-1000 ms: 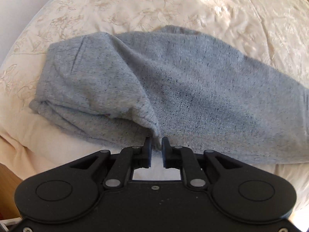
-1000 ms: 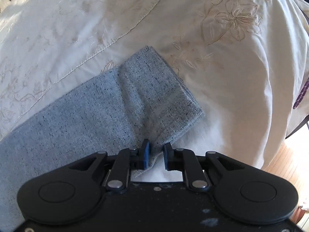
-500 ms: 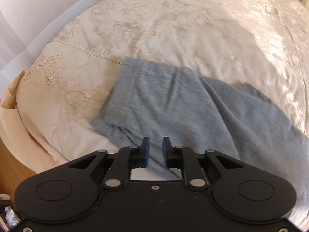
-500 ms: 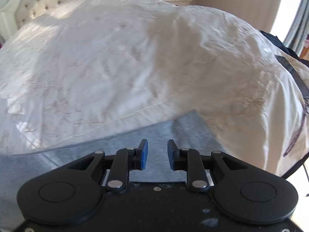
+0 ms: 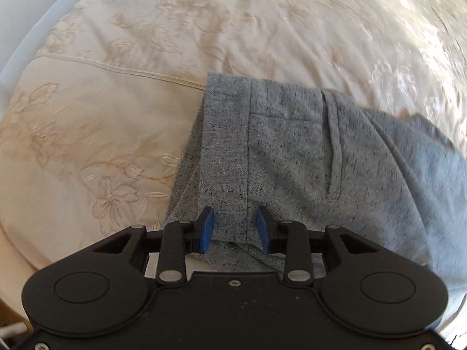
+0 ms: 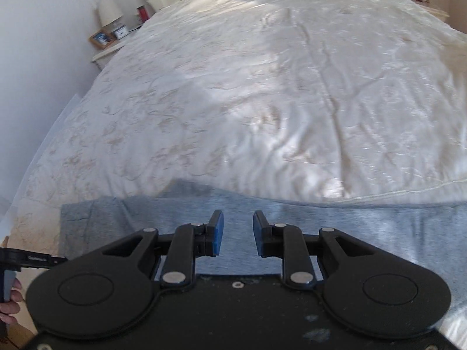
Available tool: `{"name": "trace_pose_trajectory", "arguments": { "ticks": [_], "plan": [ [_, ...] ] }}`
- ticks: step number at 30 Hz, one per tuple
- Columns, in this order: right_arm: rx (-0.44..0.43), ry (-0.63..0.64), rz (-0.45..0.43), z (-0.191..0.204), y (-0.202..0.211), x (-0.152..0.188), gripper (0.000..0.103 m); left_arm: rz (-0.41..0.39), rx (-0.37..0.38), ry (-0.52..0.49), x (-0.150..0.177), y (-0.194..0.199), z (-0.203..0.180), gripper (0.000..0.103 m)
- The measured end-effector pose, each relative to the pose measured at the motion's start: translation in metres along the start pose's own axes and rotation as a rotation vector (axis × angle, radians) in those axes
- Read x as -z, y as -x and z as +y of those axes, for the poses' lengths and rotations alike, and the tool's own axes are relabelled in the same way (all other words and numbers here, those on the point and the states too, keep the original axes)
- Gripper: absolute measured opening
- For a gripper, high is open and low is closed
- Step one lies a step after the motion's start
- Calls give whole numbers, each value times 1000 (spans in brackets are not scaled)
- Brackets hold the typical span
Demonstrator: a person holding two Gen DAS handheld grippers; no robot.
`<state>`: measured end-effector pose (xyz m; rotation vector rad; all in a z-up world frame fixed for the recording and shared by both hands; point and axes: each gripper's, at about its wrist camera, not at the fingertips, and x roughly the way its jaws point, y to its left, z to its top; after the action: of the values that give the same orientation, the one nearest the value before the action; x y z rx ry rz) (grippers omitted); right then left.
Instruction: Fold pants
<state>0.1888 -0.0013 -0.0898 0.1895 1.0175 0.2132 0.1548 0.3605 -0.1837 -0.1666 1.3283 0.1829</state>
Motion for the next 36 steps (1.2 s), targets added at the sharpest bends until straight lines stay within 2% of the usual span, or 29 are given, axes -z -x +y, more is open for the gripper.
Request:
{"name": "trace_pose_trajectory", "arguments": {
  "ticks": [4,6,7,8,11,16,19,24,26,27,29,31,32,33,34,35,36],
  "plan": [
    [-72,48,38,30,-34,-20,24,17,18,-53,-4,-15,-1,45],
    [-86,62,44,39,-54,-34,24,16,36,-73,-6,-19,-2,38],
    [-87,72,51,44,-64,-40,24,16,46,-87,-7,-21,-3,33],
    [-92,79,64,46,-75,-46,24,13,73,-99,-7,-21,-2,12],
    [-104,94,103,54,-106,-62,25,-7,88,-119,-5,-15,0,0],
    [-94,183,166,67,-141,-72,27,-36,65,-134,-4,2,17,0],
    [-101,234,218,72,-159,-70,29,-16,73,-119,-8,5,34,0],
    [-121,301,351,76,-186,-56,31,-27,89,-98,-13,13,46,1],
    [-171,350,360,80,-183,-48,7,-33,103,-82,-15,17,49,2],
    [-193,360,359,82,-180,-45,2,-35,113,-71,-17,17,50,3],
    [-225,356,316,88,-170,-45,1,-39,140,-56,-22,19,52,6],
    [-207,329,256,90,-164,-54,1,-44,161,-51,-25,20,51,7],
    [-197,302,206,89,-161,-61,3,-49,176,-52,-27,21,51,8],
    [-183,296,163,87,-158,-67,12,-54,194,-56,-27,21,51,9],
    [-167,318,142,88,-158,-70,35,-57,212,-62,-27,22,50,10],
    [-141,355,147,90,-160,-73,39,-57,226,-69,-27,21,48,16],
    [-122,384,161,91,-161,-74,38,-52,236,-76,-28,20,46,20]
  ]
}}
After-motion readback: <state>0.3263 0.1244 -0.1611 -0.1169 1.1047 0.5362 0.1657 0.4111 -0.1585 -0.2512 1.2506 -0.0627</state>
